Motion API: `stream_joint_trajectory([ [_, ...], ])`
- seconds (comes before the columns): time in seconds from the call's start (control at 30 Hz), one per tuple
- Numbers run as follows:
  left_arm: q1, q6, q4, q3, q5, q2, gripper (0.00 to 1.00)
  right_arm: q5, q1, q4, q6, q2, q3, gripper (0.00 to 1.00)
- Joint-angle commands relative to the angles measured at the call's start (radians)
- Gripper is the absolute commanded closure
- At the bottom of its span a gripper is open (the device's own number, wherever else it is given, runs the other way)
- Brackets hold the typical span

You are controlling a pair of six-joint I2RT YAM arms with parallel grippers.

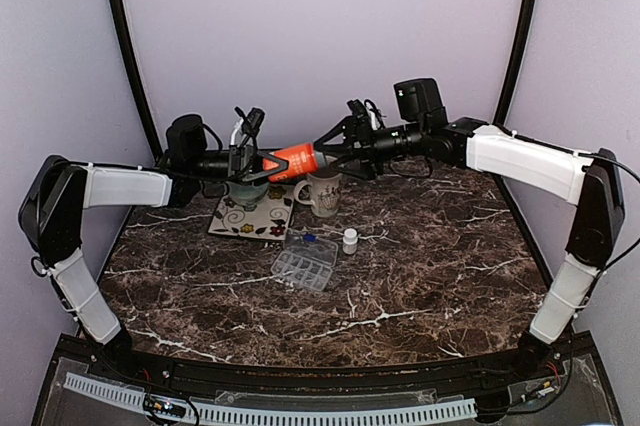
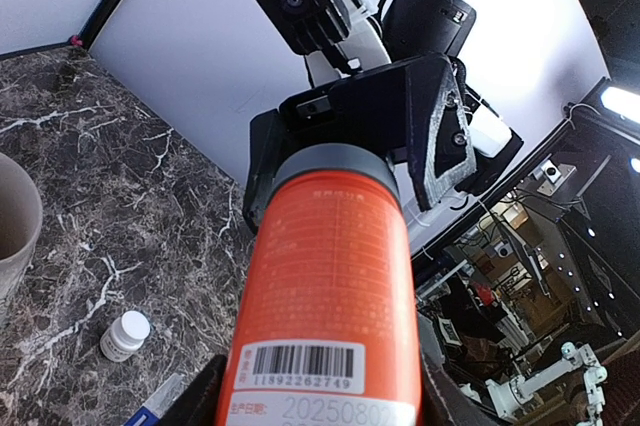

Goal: Sort the pills into containers
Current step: Unscrew the lid of the pill bottle.

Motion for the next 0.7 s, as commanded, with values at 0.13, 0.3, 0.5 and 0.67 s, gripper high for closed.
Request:
stream_joint_trajectory([
  [0.13,0.003,0.034,0.007,-0.018,-0.006,-0.078,0.85,-0.029,-0.004,0.071,0.033,0.038,0.043,0.22],
  [0.3,0.001,0.035,0.01,-0.022,-0.006,-0.077,0.86,-0.034,-0.001,0.086,0.043,0.044,0.049,0.26],
  [0.5,-0.006,0.036,0.009,-0.024,-0.006,-0.077,0.86,-0.046,0.004,0.091,0.045,0.062,0.071,0.29],
  [0.67,-0.007,0.038,0.002,-0.02,-0.008,-0.077,0.85,-0.06,0.013,0.093,0.048,0.081,0.09,0.34],
])
